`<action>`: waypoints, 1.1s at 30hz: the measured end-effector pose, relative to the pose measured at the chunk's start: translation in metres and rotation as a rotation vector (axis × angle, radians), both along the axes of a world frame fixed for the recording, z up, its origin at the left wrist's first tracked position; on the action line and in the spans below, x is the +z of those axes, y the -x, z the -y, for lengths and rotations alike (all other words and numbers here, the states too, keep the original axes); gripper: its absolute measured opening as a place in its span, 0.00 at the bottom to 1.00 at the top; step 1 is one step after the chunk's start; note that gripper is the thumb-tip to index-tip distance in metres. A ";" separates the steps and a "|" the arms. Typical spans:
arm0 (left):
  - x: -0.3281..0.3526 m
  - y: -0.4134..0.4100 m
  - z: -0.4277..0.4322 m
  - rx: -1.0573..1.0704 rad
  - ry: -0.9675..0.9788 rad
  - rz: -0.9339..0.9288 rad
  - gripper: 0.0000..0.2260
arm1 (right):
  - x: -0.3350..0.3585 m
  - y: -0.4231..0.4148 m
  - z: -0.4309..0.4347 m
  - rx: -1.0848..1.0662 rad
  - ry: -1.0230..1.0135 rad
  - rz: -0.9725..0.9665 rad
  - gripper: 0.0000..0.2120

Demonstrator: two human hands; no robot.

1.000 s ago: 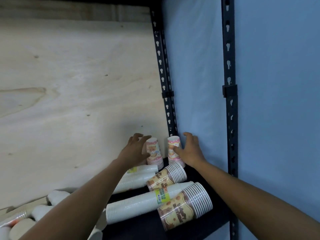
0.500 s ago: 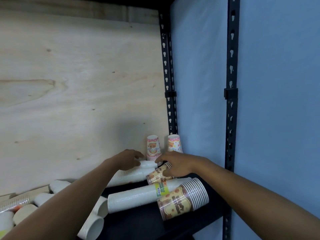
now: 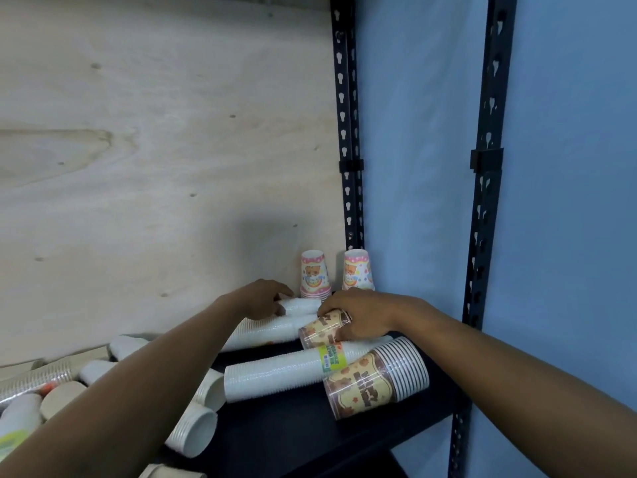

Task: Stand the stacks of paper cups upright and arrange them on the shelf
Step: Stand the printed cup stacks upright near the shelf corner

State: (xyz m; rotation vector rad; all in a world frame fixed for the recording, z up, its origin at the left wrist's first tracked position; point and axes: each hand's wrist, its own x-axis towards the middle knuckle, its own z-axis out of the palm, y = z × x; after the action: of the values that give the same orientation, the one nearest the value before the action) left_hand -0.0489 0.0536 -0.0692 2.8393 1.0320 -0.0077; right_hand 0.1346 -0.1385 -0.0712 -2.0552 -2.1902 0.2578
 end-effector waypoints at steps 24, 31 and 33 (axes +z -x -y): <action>0.054 0.034 0.005 0.208 0.161 0.975 0.15 | -0.023 -0.026 -0.003 -0.349 -0.361 -0.720 0.32; 0.047 0.037 -0.002 0.221 0.229 1.013 0.21 | -0.032 -0.028 -0.011 -0.346 -0.371 -0.704 0.31; 0.045 0.039 -0.004 0.226 0.224 0.996 0.25 | -0.031 -0.028 -0.011 -0.339 -0.355 -0.669 0.33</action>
State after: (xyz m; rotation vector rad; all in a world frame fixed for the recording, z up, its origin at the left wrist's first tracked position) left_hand -0.0875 0.0580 -0.0243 2.0311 0.9690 1.0913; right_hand 0.1622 -0.1270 -0.1024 -1.7591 -1.3645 0.4094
